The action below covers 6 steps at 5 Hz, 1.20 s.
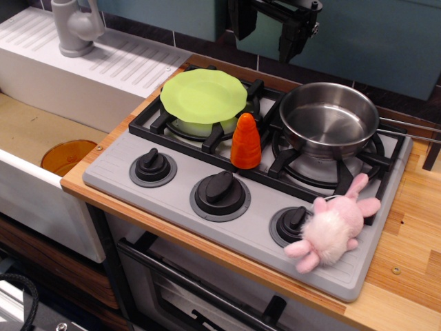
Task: End effector reaching stuffedrabbit
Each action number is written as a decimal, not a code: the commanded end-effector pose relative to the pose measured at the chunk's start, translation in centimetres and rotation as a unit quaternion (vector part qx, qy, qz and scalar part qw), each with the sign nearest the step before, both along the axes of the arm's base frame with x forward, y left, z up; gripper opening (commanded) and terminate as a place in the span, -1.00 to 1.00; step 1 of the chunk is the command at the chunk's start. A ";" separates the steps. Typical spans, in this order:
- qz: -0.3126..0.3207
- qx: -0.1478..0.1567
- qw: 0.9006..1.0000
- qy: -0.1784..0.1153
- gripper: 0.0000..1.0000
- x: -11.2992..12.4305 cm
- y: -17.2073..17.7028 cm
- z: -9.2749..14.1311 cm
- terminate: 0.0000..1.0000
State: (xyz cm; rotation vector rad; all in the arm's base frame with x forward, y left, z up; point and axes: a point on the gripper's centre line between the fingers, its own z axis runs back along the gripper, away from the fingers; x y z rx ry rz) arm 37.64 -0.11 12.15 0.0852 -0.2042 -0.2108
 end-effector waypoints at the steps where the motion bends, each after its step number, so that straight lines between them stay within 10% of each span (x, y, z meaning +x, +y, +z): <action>1: 0.000 0.000 1.000 0.000 1.00 0.0 0.0 0.0 -1.00; 6: 0.048 0.009 0.999 -0.011 1.00 -7.9 -7.2 1.1 -1.00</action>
